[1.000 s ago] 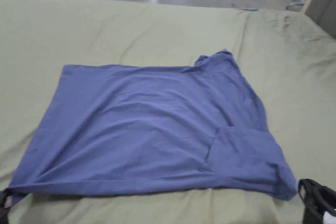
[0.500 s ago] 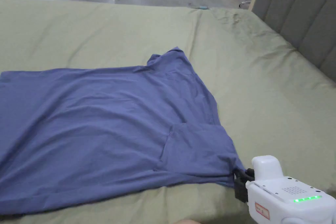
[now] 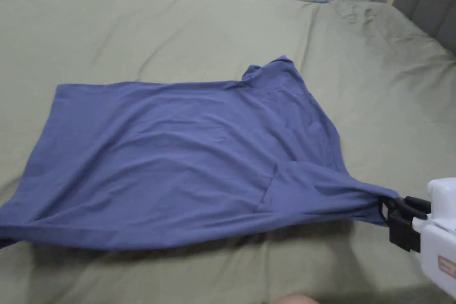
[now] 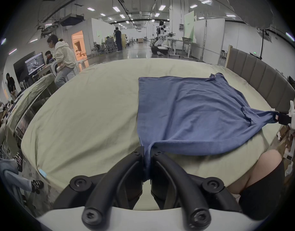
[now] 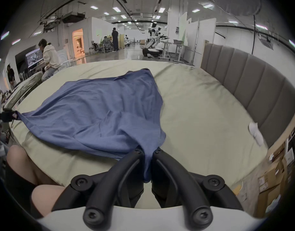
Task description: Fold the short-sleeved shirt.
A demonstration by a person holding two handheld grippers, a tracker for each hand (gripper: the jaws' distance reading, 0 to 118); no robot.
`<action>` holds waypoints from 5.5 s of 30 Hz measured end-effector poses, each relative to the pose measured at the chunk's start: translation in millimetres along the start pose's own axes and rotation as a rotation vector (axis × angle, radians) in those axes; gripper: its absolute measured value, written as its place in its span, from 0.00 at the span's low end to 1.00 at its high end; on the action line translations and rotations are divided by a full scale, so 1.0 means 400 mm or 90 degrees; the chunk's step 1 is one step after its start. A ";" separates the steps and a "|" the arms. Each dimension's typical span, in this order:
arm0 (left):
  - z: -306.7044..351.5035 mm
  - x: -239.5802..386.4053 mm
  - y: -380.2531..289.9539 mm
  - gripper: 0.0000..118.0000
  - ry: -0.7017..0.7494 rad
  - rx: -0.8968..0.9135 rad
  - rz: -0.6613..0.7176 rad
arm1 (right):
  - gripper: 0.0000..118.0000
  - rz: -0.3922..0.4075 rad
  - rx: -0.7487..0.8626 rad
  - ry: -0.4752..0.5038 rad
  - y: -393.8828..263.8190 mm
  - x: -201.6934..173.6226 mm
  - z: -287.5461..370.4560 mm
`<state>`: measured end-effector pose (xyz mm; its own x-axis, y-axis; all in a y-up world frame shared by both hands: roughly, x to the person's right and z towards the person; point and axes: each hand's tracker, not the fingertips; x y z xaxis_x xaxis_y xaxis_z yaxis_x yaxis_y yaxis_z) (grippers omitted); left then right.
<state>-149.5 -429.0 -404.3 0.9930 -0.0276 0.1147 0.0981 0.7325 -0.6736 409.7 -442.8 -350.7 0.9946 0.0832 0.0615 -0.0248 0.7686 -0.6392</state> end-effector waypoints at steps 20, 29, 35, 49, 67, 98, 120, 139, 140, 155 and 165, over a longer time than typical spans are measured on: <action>-0.531 -0.078 0.263 0.07 -0.012 -0.203 0.003 | 0.18 0.115 -0.180 -0.028 0.253 0.014 -0.482; -0.380 -0.147 0.210 1.00 0.014 -0.066 0.087 | 1.00 -0.112 -0.003 -0.191 0.212 0.128 -0.355; -0.089 -0.084 0.017 0.00 0.070 0.090 0.065 | 0.02 -0.056 0.025 -0.072 0.079 0.094 -0.150; -0.234 -0.030 -0.015 1.00 -0.026 0.042 0.118 | 0.02 -0.099 -0.023 0.007 -0.133 -0.055 -0.034; -0.375 0.064 0.033 0.07 -0.017 -0.035 0.001 | 0.02 -0.058 -0.006 -0.001 -0.063 -0.050 -0.113; -0.126 -0.049 0.066 0.07 -0.111 -0.034 0.083 | 0.07 -0.110 -0.020 0.085 0.032 0.072 -0.055; -0.013 -0.092 -0.156 1.00 0.014 -0.025 0.098 | 1.00 -0.033 -0.026 -0.023 -0.173 0.026 0.034; -0.469 -0.039 0.318 0.00 0.008 0.099 0.012 | 0.02 -0.067 0.130 0.085 0.138 -0.123 -0.045; -0.516 -0.049 0.330 0.00 0.010 0.069 0.020 | 0.02 -0.061 0.127 0.080 0.138 -0.123 -0.050; -0.680 -0.063 0.280 0.53 0.021 -0.092 0.094 | 0.02 -0.022 0.098 0.068 0.171 -0.084 -0.128; -0.510 -0.009 0.297 0.03 -0.040 -0.001 0.046 | 0.74 -0.026 -0.038 0.049 0.361 0.011 -0.467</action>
<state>-127.9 -480.8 -633.5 0.9915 0.0679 0.1106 0.0262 0.7301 -0.6828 429.1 -449.9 -586.0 0.9995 0.0012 0.0311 0.0203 0.7312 -0.6819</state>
